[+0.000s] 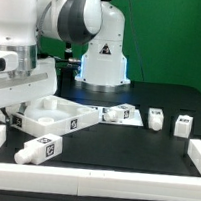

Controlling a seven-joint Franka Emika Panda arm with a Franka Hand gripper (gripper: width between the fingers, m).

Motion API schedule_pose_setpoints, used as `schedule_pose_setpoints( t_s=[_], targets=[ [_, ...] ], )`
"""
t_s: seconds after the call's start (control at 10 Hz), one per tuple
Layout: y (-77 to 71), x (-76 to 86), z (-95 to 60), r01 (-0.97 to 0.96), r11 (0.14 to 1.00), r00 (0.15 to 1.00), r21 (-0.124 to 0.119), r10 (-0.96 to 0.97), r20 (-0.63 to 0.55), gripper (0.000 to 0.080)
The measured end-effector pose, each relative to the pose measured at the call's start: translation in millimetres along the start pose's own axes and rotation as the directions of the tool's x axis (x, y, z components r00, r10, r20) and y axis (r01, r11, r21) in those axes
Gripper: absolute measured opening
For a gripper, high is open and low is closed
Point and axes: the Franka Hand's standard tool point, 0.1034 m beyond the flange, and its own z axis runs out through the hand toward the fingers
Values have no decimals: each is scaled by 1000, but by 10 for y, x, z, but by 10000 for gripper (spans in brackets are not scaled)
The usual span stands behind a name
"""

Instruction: Assemble one leg

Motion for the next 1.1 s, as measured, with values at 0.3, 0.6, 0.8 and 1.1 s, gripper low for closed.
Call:
schedule_pose_setpoints(
  t_s=[0.3,0.6,0.8,1.1],
  targets=[
    [98,17,-257,-220,975,975,-26,220,-21,53],
    [81,627,-552,-524,852,851,9,524,-27,53],
    [88,1117,-568,-616,788,787,1,616,-32,54],
    [-6,1942,-398,-669,743,743,-17,668,-43,54]
  ],
)
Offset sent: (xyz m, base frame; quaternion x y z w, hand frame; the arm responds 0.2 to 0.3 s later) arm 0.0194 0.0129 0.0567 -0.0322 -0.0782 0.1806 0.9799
